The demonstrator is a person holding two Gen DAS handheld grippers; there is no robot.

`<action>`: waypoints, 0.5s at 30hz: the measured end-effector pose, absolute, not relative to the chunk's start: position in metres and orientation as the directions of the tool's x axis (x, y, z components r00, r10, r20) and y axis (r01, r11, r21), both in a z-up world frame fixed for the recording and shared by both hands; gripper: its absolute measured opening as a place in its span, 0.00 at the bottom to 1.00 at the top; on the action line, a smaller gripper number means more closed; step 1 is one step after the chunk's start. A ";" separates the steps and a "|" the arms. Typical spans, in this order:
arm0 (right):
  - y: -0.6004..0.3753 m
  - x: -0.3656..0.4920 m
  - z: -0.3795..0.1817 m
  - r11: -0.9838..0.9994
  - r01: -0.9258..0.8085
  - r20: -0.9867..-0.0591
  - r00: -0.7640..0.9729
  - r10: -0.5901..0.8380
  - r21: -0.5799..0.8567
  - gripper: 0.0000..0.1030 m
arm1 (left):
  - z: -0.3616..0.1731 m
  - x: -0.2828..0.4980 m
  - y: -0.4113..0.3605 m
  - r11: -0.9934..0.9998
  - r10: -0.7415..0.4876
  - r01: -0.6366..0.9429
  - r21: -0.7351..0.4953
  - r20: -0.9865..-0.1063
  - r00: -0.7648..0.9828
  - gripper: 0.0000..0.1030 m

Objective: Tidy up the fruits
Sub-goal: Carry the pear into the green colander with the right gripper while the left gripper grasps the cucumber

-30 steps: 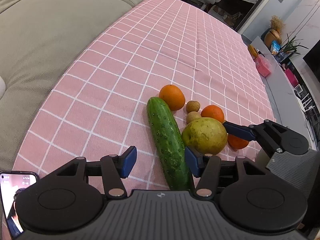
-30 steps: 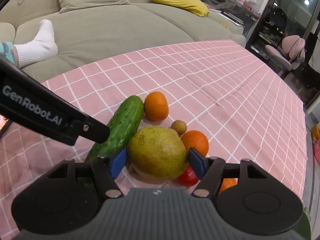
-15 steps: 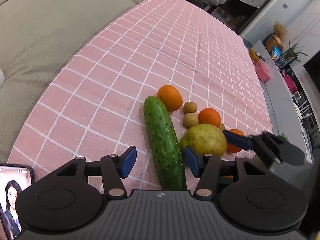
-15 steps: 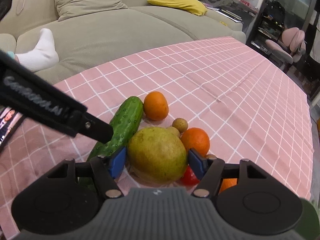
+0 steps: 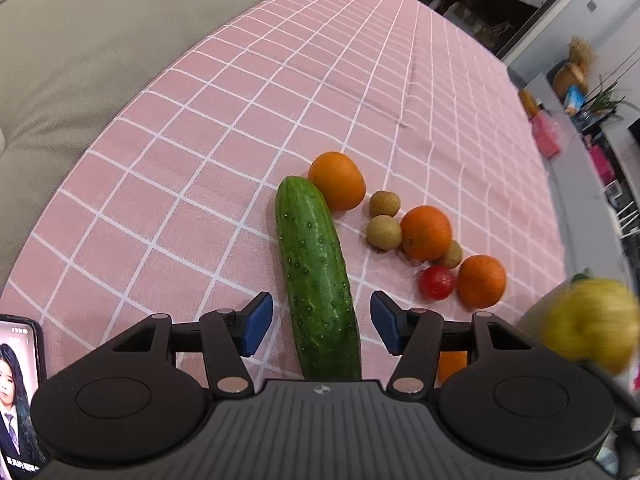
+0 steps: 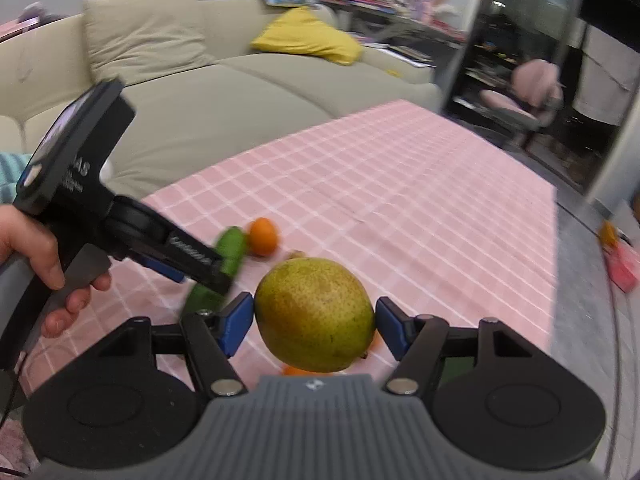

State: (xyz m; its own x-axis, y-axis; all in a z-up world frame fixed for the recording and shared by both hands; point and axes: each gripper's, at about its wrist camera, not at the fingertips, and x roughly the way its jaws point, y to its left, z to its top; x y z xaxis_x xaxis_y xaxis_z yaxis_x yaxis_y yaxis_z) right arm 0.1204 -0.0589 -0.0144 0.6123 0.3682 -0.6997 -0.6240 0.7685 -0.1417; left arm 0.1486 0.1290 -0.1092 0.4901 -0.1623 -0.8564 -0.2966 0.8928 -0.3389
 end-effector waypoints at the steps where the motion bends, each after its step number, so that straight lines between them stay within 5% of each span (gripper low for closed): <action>1: -0.068 0.120 -0.012 0.786 -0.601 -0.701 0.623 0.346 -0.146 0.62 | -0.110 0.150 0.127 0.896 -0.154 -0.296 -0.330 -0.858 0.489 0.64; 4: -0.094 0.123 -0.012 0.826 -0.539 -0.718 0.640 0.275 -0.163 0.62 | -0.113 0.156 0.121 0.909 -0.133 -0.292 -0.298 -0.871 0.473 0.64; 9: -0.140 0.136 -0.032 0.901 -0.418 -0.785 0.594 0.173 -0.118 0.62 | -0.116 0.160 0.112 0.927 -0.093 -0.284 -0.245 -0.883 0.460 0.45; 15: -0.174 0.153 -0.058 0.948 -0.319 -0.847 0.507 0.160 -0.013 0.62 | -0.116 0.156 0.115 0.917 -0.095 -0.301 -0.261 -0.877 0.470 0.43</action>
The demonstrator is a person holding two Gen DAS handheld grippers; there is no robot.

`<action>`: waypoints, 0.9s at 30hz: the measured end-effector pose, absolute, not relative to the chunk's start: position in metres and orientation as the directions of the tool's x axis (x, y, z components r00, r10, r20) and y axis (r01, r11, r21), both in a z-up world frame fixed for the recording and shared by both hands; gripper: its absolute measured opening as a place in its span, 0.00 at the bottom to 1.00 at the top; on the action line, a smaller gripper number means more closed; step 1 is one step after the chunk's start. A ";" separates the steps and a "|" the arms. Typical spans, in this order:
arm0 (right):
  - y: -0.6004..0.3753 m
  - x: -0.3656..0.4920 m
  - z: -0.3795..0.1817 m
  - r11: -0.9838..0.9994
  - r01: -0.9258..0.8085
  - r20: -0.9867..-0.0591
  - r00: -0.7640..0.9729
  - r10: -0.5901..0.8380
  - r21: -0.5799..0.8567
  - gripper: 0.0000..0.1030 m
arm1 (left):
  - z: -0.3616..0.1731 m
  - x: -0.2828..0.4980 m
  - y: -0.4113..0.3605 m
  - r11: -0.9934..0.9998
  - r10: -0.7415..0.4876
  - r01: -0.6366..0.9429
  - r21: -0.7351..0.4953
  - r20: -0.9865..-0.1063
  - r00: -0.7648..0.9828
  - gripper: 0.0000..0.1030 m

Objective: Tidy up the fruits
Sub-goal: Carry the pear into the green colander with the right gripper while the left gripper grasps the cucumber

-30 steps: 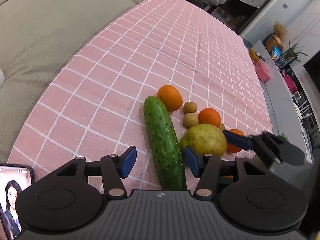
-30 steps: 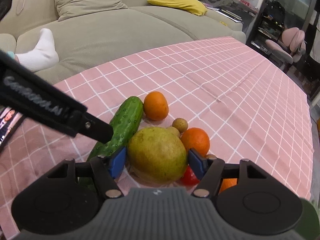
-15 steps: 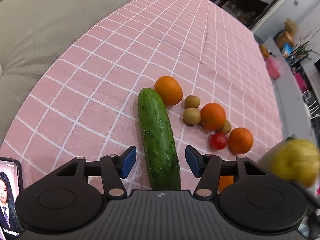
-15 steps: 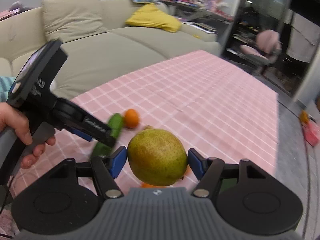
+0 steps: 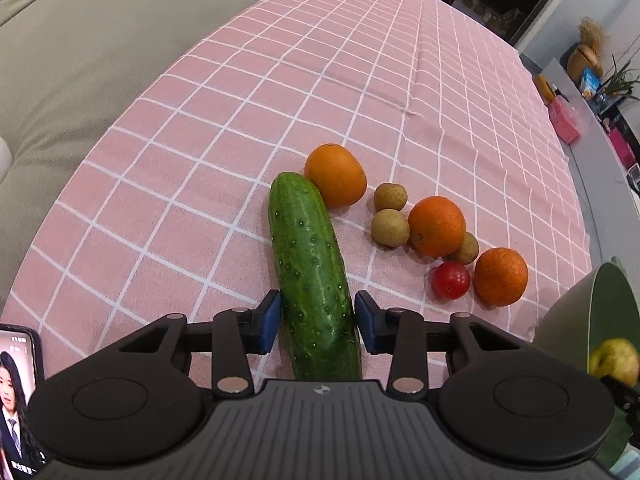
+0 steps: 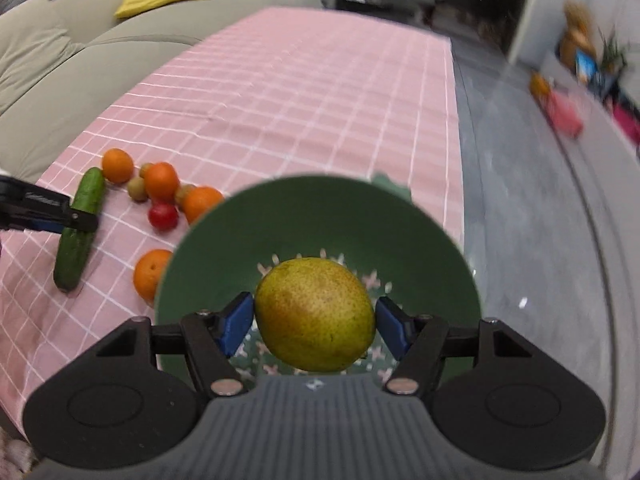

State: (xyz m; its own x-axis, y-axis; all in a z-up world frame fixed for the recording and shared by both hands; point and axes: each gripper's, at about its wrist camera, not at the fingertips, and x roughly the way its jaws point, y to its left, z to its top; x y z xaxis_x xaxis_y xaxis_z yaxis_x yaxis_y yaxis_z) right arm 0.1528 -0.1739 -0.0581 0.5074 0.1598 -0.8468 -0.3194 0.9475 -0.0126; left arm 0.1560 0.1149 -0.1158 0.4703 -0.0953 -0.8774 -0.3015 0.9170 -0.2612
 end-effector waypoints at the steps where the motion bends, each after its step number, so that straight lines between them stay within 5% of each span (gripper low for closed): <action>1: -0.176 0.155 -0.062 0.951 -0.309 -0.855 0.493 0.164 0.005 0.62 | -0.116 0.156 0.115 0.916 -0.097 -0.302 -0.265 -0.876 0.473 0.43; 16: -0.179 0.157 -0.085 0.962 -0.271 -0.890 0.431 0.152 0.033 0.64 | -0.112 0.129 0.127 0.861 -0.166 -0.350 -0.370 -0.854 0.494 0.42; 20: -0.177 0.150 -0.077 0.960 -0.280 -0.872 0.472 0.131 -0.007 0.82 | -0.100 0.120 0.125 0.843 -0.196 -0.347 -0.412 -0.835 0.515 0.41; 27: -0.184 0.130 -0.058 0.967 -0.256 -0.834 0.533 0.145 0.005 0.82 | -0.080 0.107 0.113 0.830 -0.252 -0.306 -0.466 -0.804 0.538 0.40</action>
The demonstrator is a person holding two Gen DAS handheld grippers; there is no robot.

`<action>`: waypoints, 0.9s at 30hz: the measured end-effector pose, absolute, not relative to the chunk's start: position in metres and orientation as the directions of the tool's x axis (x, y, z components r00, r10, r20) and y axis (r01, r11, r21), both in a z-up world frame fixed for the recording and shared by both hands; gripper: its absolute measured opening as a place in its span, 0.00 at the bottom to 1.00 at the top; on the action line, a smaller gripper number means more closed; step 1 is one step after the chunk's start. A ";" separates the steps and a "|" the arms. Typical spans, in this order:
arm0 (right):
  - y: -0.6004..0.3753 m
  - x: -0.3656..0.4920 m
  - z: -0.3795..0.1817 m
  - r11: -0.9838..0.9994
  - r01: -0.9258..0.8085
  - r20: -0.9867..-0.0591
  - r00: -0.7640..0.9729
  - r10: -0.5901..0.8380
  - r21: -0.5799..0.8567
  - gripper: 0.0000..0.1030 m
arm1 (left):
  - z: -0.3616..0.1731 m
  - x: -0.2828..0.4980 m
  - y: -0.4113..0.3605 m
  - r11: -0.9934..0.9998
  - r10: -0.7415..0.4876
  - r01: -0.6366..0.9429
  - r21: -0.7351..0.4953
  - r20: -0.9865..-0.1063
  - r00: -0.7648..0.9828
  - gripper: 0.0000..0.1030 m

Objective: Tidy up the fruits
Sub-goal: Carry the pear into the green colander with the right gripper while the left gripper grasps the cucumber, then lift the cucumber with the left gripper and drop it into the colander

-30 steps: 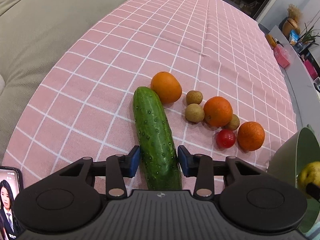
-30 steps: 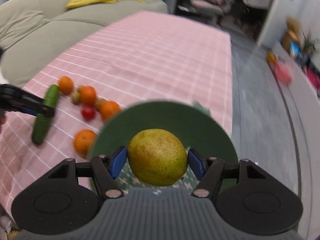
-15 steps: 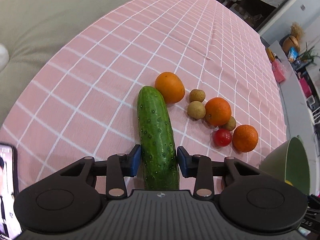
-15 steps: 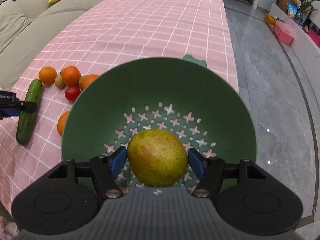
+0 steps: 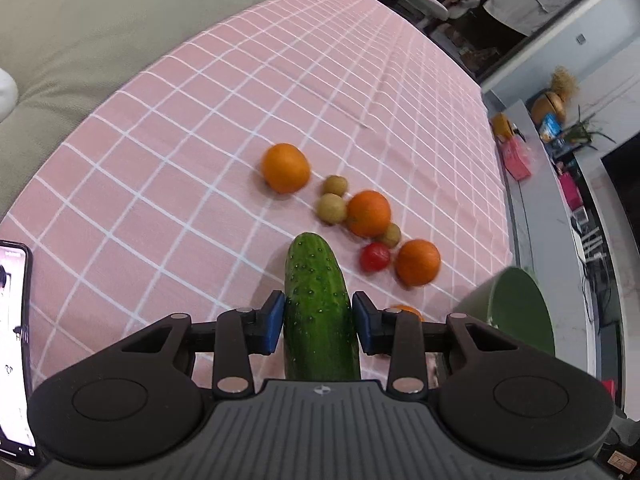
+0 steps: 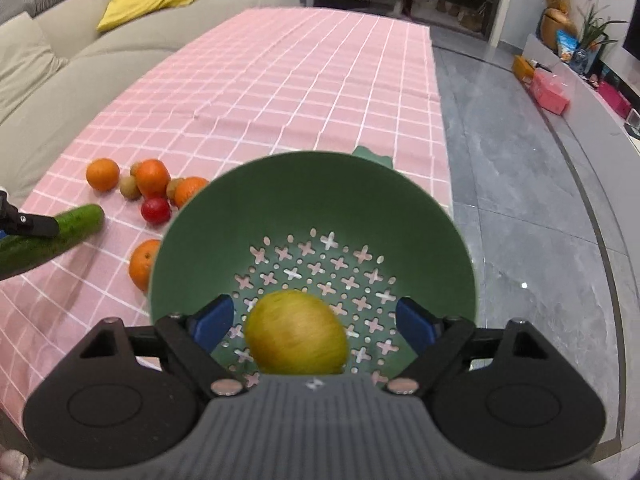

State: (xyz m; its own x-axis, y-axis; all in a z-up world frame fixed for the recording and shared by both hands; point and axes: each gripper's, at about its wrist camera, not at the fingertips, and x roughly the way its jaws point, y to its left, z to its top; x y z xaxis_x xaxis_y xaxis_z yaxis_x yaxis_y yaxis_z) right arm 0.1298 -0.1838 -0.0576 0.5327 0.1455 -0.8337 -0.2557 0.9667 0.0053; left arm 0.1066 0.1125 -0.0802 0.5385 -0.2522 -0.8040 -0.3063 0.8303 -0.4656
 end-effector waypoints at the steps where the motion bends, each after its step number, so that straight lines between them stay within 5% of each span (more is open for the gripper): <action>1: -0.185 0.126 -0.056 0.968 -0.250 -0.830 0.538 0.149 0.012 0.82 | -0.081 0.107 0.109 0.843 -0.244 -0.302 -0.446 -0.816 0.524 0.40; 15: -0.196 0.098 -0.041 0.984 -0.170 -0.765 0.628 0.144 0.046 0.82 | -0.111 0.108 0.070 0.942 -0.153 -0.224 -0.248 -0.916 0.371 0.41; 25: -0.228 0.097 -0.038 0.995 -0.031 -0.728 0.680 0.088 0.091 0.83 | -0.103 0.106 0.064 0.942 -0.150 -0.216 -0.257 -0.898 0.415 0.40; 27: -0.236 0.097 -0.037 0.995 0.016 -0.729 0.682 0.064 0.102 0.90 | -0.088 0.106 0.061 0.937 -0.167 -0.204 -0.282 -0.879 0.446 0.40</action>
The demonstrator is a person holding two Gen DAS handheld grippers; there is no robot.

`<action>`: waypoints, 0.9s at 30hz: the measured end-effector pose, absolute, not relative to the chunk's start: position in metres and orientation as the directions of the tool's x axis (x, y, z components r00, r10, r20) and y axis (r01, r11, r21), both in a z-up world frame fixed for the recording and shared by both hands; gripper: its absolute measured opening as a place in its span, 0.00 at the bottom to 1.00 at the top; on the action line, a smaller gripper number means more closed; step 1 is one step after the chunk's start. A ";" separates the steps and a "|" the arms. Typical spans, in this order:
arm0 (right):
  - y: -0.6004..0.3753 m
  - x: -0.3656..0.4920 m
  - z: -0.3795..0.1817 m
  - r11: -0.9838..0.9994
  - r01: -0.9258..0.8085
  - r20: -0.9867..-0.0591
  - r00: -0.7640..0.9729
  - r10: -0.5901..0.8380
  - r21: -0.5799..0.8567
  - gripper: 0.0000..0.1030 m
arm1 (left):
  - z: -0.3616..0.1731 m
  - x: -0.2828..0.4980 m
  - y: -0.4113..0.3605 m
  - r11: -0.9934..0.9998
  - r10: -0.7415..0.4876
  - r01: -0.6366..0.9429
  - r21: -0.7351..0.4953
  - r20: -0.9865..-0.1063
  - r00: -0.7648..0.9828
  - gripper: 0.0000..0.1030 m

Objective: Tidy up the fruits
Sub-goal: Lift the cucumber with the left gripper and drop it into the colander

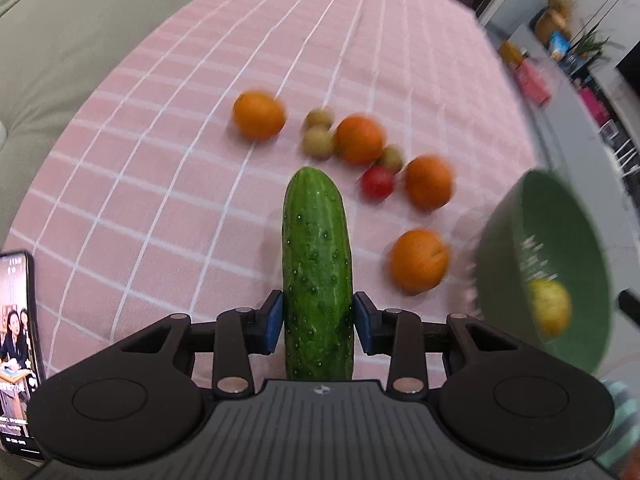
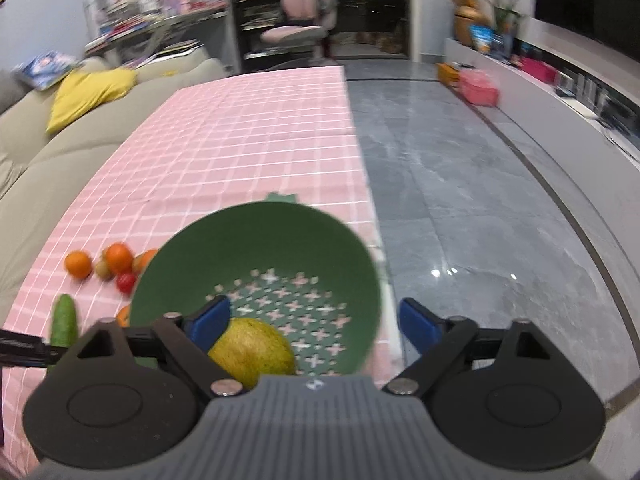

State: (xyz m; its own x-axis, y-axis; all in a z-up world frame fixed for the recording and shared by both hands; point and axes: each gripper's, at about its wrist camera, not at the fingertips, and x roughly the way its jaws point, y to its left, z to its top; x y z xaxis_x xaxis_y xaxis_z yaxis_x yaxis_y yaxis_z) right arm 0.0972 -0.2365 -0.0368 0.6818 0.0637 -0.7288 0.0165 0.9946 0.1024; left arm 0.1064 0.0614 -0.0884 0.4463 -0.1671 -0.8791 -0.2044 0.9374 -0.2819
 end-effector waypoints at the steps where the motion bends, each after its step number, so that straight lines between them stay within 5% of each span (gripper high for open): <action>1: -0.241 0.098 -0.037 0.993 0.044 -0.730 0.682 0.049 0.109 0.92 | -0.079 0.106 0.060 0.935 -0.178 -0.194 -0.297 -0.866 0.468 0.40; 10: -0.264 0.102 -0.046 0.972 0.153 -0.750 0.661 0.032 0.176 0.92 | -0.012 0.125 0.009 0.907 -0.325 -0.026 -0.420 -0.739 0.591 0.40; 18: -0.263 0.102 -0.049 0.972 0.145 -0.731 0.682 0.039 0.187 0.92 | -0.025 0.171 -0.053 0.888 -0.424 0.095 -0.449 -0.725 0.543 0.40; 27: -0.267 0.108 -0.055 0.965 0.151 -0.733 0.678 0.057 0.216 0.92 | -0.061 0.184 -0.095 0.970 -0.234 0.177 -0.169 -0.844 0.482 0.40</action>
